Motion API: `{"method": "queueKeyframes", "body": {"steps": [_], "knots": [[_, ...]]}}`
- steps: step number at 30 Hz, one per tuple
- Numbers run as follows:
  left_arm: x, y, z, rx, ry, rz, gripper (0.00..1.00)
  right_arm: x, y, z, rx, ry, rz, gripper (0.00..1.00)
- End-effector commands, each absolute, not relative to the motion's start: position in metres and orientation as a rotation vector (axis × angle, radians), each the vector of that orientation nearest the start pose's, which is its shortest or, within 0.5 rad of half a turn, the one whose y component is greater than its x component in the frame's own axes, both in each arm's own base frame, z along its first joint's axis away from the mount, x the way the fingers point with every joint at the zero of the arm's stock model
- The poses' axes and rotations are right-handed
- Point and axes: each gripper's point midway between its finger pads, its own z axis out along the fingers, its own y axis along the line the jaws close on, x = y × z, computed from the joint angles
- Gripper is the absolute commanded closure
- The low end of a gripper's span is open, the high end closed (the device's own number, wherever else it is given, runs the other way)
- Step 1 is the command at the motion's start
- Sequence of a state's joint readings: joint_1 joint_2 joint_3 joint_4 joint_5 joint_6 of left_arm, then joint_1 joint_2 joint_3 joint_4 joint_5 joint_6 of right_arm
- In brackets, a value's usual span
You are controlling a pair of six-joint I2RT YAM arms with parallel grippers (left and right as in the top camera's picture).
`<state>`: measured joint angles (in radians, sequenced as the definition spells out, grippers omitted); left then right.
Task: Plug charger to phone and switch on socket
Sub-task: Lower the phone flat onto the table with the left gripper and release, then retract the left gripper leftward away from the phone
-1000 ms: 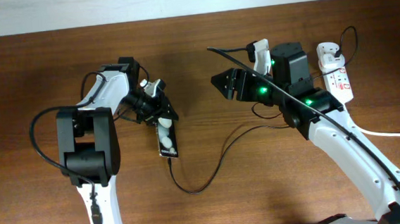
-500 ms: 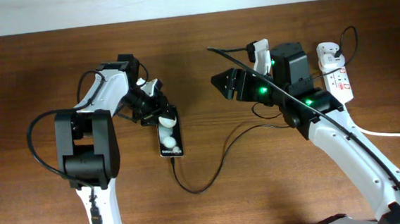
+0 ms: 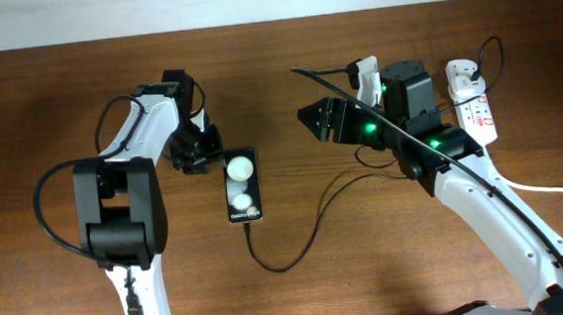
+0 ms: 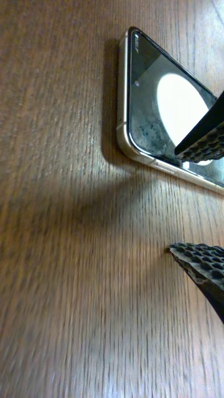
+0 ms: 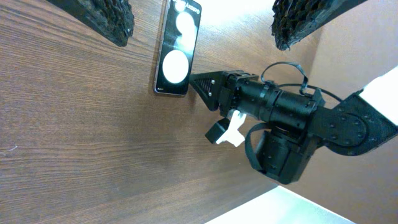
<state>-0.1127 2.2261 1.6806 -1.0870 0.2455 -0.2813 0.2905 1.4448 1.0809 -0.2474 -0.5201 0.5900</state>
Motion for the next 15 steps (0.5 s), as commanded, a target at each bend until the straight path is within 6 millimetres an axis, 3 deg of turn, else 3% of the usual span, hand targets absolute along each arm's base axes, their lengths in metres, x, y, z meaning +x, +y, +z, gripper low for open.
{"method": "queueKeyframes", "body": {"steps": [1, 7, 12, 14, 15], "knots": [[0.419, -0.078, 0.079, -0.257, 3.02, -0.318, 0.53, 0.38, 0.203, 0.218, 0.008, 2.282, 1.032, 0.25], [0.405, -0.081, 0.203, -0.187, 2.736, -0.406, 0.48, 0.38, 0.203, 0.218, 0.008, 2.282, 1.032, 0.25], [0.372, -0.083, 0.273, -0.14, 2.581, -0.468, 0.48, 0.38, 0.203, 0.218, 0.008, 2.282, 1.033, 0.25], [0.346, -0.08, 0.309, -0.12, 2.494, -0.476, 0.48, 0.38, 0.203, 0.218, 0.008, 2.282, 1.033, 0.25], [0.34, -0.079, 0.315, -0.117, 2.481, -0.477, 0.48, 0.38, 0.203, 0.218, 0.008, 2.282, 1.033, 0.25]]}}
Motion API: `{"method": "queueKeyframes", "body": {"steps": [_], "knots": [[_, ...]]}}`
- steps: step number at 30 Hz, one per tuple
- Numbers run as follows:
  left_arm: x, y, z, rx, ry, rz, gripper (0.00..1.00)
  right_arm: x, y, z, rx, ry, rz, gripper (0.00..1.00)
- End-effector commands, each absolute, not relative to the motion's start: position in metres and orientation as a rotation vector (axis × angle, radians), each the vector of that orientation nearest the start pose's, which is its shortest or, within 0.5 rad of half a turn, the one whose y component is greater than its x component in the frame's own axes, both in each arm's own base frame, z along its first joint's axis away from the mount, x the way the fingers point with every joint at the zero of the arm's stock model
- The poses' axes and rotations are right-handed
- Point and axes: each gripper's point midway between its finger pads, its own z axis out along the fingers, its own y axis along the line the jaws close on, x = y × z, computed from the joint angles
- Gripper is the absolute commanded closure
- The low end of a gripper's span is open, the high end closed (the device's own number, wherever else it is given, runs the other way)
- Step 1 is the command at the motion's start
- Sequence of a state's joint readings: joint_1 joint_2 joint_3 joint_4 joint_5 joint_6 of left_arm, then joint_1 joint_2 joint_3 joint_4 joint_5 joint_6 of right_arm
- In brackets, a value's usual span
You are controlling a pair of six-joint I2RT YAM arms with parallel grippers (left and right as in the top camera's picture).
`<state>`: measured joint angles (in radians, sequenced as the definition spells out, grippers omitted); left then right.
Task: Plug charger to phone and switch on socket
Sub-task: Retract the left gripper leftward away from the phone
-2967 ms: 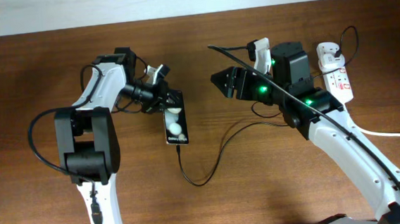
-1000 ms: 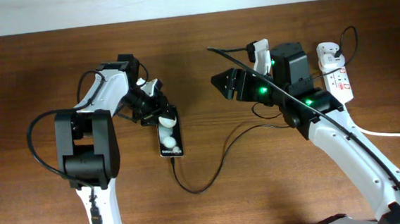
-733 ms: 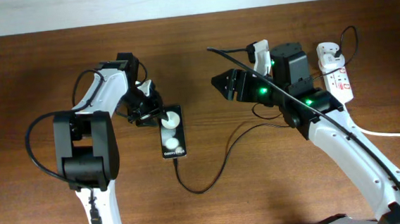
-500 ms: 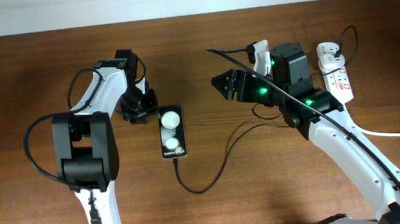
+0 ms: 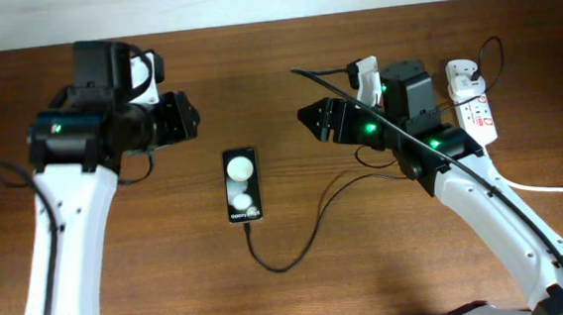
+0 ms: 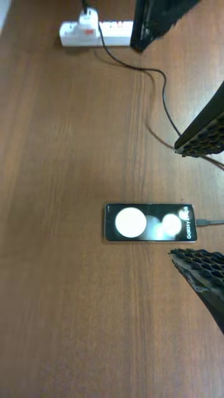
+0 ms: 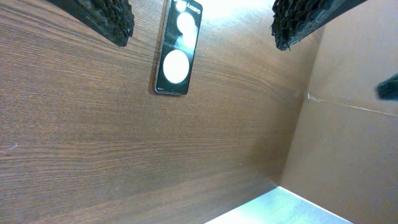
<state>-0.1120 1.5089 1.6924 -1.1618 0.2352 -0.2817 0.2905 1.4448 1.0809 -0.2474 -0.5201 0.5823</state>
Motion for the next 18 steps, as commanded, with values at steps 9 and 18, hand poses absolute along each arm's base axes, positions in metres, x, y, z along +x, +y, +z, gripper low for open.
{"method": "queueKeyframes", "body": {"steps": [9, 18], "knots": [[0.298, -0.105, 0.331, 0.133, 2.475, -0.647, 0.45, 0.38, 0.203, 0.218, 0.008, 2.282, 1.032, 0.25], [0.296, -0.109, 0.331, 0.187, 2.469, -0.662, 0.01, 0.38, 0.203, 0.218, 0.008, 2.283, 1.032, 0.25]]}}
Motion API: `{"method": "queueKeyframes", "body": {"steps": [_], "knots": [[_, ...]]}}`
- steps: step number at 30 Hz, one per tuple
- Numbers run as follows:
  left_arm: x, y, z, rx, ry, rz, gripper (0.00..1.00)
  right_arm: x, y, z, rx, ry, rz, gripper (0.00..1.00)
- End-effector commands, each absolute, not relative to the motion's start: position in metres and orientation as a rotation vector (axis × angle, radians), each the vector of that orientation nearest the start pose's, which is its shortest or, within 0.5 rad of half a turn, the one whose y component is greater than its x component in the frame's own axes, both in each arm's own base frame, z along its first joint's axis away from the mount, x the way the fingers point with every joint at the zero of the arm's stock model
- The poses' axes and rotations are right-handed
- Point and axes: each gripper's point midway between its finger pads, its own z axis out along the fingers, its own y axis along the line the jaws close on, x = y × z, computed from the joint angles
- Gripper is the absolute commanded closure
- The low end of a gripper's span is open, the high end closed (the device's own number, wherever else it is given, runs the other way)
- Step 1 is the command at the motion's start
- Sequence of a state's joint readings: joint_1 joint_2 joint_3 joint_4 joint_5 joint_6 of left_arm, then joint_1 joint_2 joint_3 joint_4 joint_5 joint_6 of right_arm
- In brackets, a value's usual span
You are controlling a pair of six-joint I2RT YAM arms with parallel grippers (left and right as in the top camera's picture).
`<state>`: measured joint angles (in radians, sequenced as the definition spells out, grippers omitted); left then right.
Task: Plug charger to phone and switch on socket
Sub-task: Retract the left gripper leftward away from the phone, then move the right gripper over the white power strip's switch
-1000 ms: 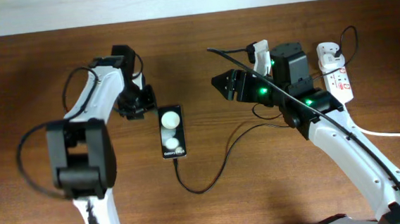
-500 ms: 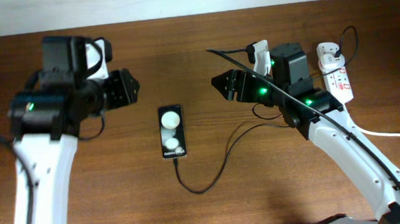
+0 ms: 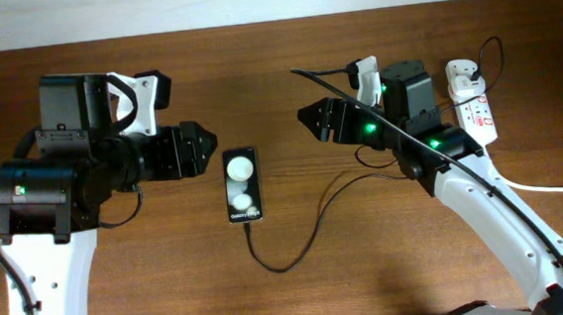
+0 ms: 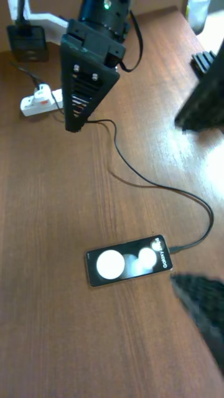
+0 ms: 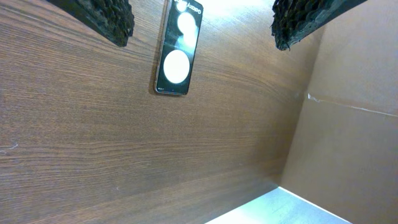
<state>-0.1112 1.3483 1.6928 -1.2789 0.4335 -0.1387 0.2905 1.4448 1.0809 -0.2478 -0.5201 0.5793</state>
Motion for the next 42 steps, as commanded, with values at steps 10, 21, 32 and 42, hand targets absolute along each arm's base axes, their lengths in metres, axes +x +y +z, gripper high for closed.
{"method": "queueKeyframes", "body": {"steps": [10, 21, 32, 42], "knots": [[0.297, -0.107, 0.331, 0.182, 2.468, -0.647, 0.01, 0.38, 0.203, 0.218, 0.008, 2.283, 1.032, 0.25], [0.309, -0.061, 0.317, -0.234, 2.52, -0.385, 0.01, 0.38, 0.203, 0.218, 0.007, 2.283, 1.032, 0.25], [0.308, -0.061, 0.316, -0.236, 2.524, -0.385, 0.01, 0.38, 0.201, 0.217, 0.016, 2.286, 1.021, 0.35], [0.308, -0.061, 0.316, -0.236, 2.524, -0.385, 0.01, 0.378, 0.201, 0.213, -0.007, 2.298, 1.004, 0.74]]}}
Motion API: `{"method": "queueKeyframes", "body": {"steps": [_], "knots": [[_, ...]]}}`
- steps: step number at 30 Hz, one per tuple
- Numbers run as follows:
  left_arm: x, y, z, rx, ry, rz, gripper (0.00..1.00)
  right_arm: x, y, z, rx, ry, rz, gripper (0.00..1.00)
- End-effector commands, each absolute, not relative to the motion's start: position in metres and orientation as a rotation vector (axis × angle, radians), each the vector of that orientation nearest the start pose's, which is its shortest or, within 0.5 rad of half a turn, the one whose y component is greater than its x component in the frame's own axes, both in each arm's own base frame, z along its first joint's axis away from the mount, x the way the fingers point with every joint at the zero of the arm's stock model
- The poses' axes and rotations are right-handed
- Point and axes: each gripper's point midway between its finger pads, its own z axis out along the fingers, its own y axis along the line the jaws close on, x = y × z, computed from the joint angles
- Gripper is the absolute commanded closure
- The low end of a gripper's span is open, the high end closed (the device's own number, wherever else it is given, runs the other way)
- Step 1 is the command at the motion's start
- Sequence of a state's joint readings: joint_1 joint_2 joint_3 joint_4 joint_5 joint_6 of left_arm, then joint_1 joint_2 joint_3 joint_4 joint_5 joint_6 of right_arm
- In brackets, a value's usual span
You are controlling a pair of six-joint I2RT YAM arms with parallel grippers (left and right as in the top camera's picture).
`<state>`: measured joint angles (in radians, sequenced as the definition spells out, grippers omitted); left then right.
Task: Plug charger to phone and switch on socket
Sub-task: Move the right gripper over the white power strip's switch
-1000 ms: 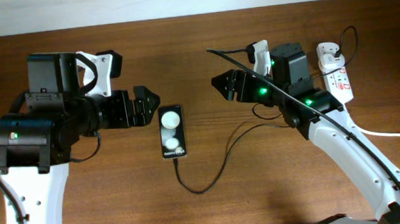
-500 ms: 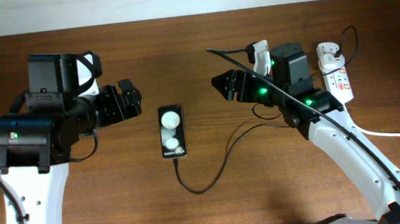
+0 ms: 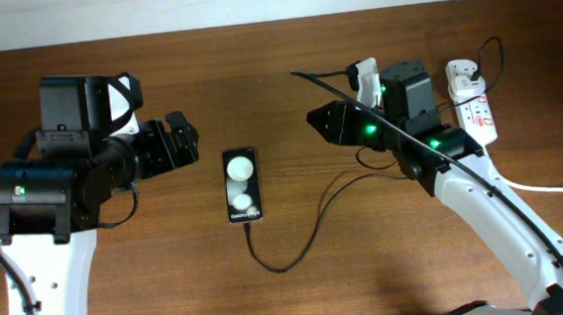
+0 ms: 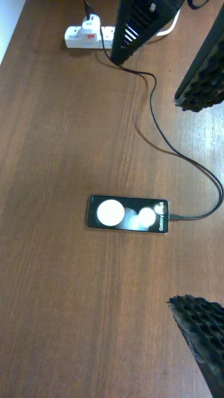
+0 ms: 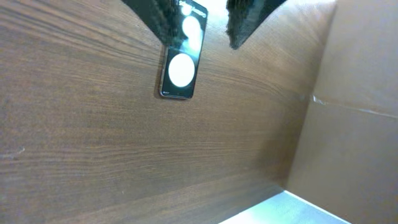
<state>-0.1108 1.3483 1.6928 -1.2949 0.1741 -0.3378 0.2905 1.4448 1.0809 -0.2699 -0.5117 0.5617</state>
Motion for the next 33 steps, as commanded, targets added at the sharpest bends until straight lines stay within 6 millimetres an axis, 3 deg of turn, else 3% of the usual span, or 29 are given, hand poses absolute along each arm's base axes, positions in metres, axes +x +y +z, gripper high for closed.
{"method": "queueKeyframes", "body": {"steps": [1, 24, 28, 33], "knots": [[0.308, -0.061, 0.316, -0.236, 2.524, -0.385, 0.01, 0.378, 0.201, 0.213, -0.015, 2.297, 1.001, 0.76], [0.308, -0.061, 0.316, -0.236, 2.524, -0.385, 0.01, 0.376, 0.198, 0.212, -0.078, 2.292, 0.957, 0.84], [0.308, -0.061, 0.316, -0.236, 2.524, -0.385, 0.01, 0.375, 0.179, 0.224, -0.049, 2.275, 0.929, 0.87], [0.308, -0.061, 0.316, -0.236, 2.524, -0.385, 0.01, 0.365, 0.135, 0.236, 0.049, 2.287, 0.857, 0.92]]}}
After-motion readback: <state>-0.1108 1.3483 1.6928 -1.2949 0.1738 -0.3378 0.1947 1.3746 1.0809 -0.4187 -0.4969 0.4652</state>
